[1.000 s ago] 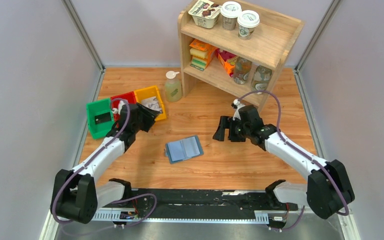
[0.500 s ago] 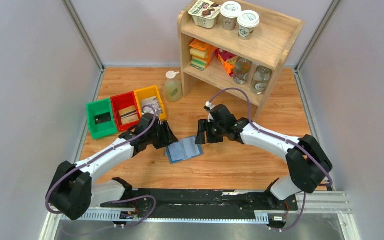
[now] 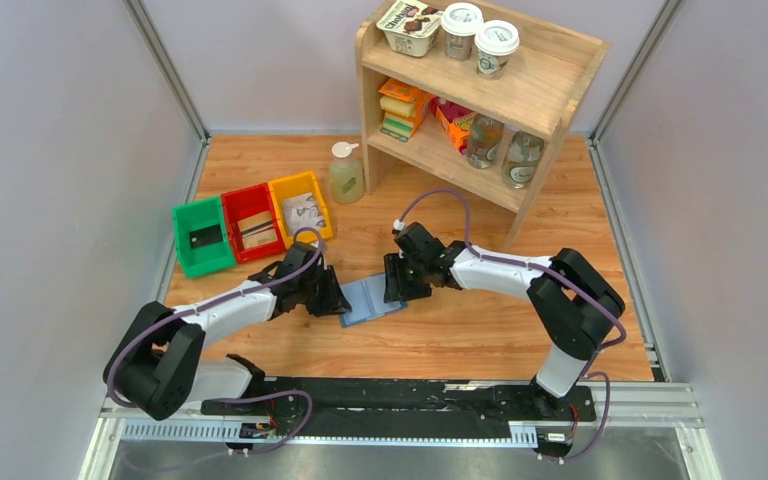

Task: Take the credit cards out of the card holder
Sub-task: Remove the credit card from the card holder.

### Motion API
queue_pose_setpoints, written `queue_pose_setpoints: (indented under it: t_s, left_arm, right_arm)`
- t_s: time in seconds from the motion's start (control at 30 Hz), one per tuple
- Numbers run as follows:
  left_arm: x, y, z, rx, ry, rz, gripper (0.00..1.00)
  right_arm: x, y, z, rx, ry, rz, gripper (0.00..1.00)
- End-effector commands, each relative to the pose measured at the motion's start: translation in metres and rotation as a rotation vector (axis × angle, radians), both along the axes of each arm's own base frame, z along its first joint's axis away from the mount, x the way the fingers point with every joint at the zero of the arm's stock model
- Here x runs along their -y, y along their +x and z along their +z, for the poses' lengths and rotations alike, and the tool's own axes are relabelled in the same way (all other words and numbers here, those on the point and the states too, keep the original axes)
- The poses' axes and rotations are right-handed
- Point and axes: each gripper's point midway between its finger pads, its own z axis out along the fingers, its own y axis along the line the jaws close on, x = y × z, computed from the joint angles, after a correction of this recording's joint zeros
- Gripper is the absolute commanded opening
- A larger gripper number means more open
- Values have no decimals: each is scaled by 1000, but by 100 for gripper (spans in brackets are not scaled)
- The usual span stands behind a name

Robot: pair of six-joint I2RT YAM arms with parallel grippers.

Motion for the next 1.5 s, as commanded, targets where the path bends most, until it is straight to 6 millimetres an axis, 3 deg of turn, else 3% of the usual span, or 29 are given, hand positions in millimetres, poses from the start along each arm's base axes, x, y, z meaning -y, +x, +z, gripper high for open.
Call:
queue_pose_setpoints:
  t_s: [0.0, 0.47, 0.73, 0.93, 1.33, 1.47]
  left_arm:
    - [0, -9, -16, -25, 5, -34, 30]
    - [10, -13, -22, -54, -32, -65, 26]
    - [10, -13, -19, -48, -38, -63, 25]
    - [5, -11, -11, -20, -22, -41, 25]
    - [-18, -18, 7, 49, 24, 29, 25]
    - [-24, -20, 12, 66, 31, 59, 25]
  right_arm:
    - [-14, 11, 3, 35, 12, -24, 51]
    - [-34, 8, 23, 49, 49, 27, 48]
    - [-53, 2, 53, 70, 135, 99, 39]
    - [-69, -9, 63, 51, 187, 178, 44]
    - [-85, -22, 53, 23, 177, 271, 62]
    - [-90, -25, 46, -3, 179, 286, 64]
